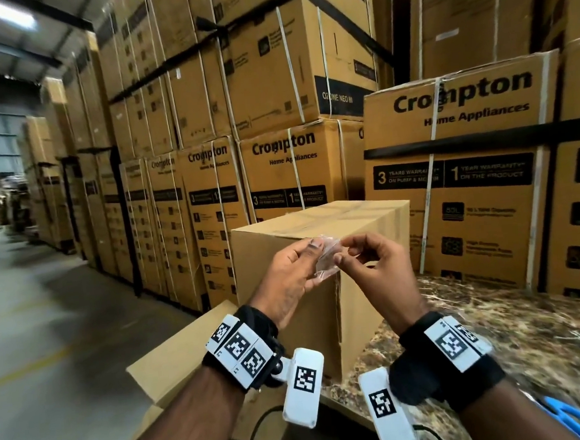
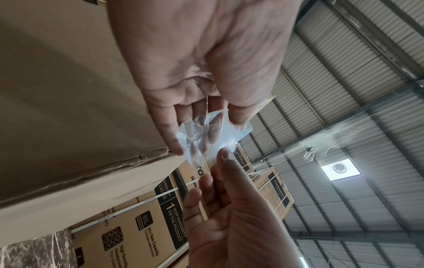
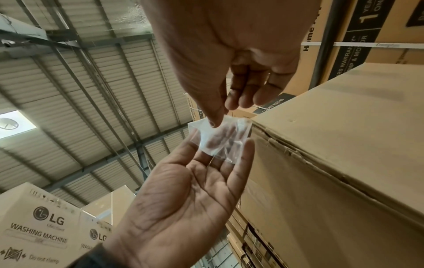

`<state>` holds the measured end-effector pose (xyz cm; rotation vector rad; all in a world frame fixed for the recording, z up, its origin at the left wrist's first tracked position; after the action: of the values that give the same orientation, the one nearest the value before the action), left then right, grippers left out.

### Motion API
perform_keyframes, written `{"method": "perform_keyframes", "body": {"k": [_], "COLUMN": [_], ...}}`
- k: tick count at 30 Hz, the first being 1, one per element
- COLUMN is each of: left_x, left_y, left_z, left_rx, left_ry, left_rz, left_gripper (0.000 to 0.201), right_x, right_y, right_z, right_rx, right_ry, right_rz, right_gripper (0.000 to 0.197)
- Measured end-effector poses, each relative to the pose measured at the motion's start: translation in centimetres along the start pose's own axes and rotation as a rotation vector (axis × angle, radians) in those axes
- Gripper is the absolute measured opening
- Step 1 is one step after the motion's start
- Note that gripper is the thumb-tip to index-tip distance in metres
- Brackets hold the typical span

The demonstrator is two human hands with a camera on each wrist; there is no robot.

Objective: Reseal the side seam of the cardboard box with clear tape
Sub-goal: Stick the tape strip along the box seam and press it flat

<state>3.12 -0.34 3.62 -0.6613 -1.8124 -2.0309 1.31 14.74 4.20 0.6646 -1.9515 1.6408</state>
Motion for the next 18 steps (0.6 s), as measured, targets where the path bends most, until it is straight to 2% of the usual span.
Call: {"method": "perform_keyframes", "body": {"k": [3,5,8,11,18], "left_x": [0.3,0.4,0.6,0.8,1.3], "left_y": [0.0,0.1,0.1,0.0,-0.9], "left_z": [-0.3,-0.4,-0.5,-0.8,-1.6], "left_rx": [0.023,0.033,0.051,0.071,0.075], "left_ry": [0.004,0.004,0.005,0.014,0.066], "left_rz": [0.004,0.005,0.006,0.006,-0.015], "left_gripper": [0.035,0.034,0.034,0.035,0.026], "right_x": [0.4,0.5,0.8,1.0,-0.2], "right_y": [0.2,-0.3,-0.5,-0.5,-0.9], "right_z": [-0.1,0.2,0.6,0.9,1.4], "right_rx": [-0.054,-0.180,-0.349,-0.414,-0.503], "right_ry": [0.039,0.043,0.091,0.117,0.116], "right_rz": [-0.048,-0.189,-0.328,-0.356,-0.428], "right_gripper": [0.046,0.041,0.018,0.010,0.011]}}
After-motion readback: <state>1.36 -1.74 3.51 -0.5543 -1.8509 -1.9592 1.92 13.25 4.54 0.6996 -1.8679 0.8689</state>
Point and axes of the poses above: each hand's wrist, its own x-axis towards the middle knuckle, its own z-axis out of the palm, y = z × x, the point moved 4 cm from there along x, towards the middle knuckle, and after that the axes turned 6 degrees about z, right-handed, at the moved point
